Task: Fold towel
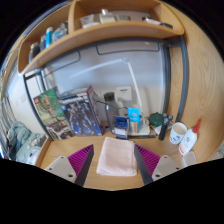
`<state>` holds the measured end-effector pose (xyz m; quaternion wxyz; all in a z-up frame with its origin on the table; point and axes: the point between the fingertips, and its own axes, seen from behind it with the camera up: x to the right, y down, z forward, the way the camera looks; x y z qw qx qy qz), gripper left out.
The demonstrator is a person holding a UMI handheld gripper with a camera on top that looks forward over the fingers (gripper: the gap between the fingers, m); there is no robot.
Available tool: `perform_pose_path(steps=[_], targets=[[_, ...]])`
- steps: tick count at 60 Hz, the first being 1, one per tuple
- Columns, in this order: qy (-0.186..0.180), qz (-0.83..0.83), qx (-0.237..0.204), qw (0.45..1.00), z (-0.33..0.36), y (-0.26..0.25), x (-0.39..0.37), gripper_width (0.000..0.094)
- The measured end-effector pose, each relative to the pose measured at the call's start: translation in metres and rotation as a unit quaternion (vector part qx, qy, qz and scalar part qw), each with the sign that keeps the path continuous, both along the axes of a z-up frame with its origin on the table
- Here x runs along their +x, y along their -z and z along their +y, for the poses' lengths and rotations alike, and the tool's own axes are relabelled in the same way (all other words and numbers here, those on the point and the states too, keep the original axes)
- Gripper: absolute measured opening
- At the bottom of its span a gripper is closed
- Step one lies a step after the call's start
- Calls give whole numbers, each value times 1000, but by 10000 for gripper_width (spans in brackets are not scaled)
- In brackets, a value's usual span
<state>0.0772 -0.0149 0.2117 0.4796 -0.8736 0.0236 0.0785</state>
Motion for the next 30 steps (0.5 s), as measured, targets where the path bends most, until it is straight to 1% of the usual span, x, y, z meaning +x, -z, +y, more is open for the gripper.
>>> perform_pose_path(steps=[5,12,25,30], targets=[[-5,0,15,1000,-30,-22,-22,822],[-6,-13,23,1000,-79,-33,-50,828],[2,-35,11,999,-169,-15,-86,842],[0,-42,4,999,-198,-10,-96,841]])
